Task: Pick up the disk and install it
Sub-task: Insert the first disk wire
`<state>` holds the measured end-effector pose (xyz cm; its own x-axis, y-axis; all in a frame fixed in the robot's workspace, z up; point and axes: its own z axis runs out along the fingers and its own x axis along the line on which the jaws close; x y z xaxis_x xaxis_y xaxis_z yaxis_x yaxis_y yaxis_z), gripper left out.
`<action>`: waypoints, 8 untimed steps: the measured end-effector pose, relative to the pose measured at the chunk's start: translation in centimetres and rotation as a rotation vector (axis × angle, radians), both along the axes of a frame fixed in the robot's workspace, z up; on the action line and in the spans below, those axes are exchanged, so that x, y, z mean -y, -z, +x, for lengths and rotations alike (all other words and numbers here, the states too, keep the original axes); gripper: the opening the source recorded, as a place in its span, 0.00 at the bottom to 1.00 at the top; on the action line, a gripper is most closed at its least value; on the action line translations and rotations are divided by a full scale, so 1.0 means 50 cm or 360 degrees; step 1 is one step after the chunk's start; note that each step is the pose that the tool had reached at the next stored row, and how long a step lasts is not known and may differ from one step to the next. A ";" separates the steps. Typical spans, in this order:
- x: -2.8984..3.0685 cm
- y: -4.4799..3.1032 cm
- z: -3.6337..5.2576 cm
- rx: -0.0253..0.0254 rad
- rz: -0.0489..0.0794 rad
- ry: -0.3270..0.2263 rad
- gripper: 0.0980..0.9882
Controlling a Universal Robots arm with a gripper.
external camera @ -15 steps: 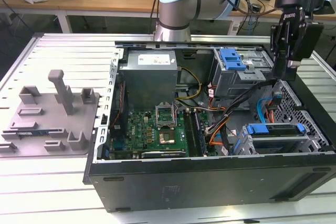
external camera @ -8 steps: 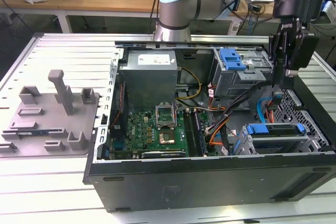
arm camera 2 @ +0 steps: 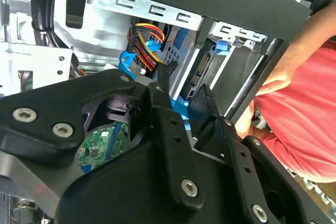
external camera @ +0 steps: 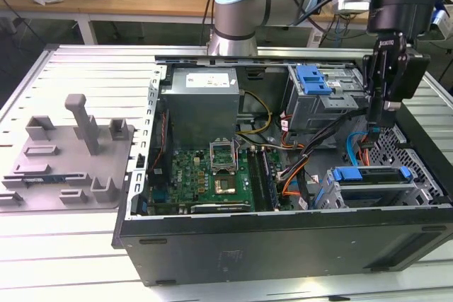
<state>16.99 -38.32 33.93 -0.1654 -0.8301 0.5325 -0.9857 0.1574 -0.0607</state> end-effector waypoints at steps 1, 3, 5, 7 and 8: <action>0.000 0.000 0.000 0.00001 -0.0004 0.0000 0.36; -0.001 0.000 0.000 -0.00001 -0.0005 0.0000 0.36; -0.007 0.001 0.000 -0.00001 -0.0009 -0.0001 0.36; -0.009 0.004 0.000 0.00000 -0.0020 0.0000 0.36; -0.009 0.007 0.000 0.00000 -0.0025 0.0000 0.36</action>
<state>16.99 -37.85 33.56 -0.1654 -0.8218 0.5452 -0.9857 0.1565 -0.0631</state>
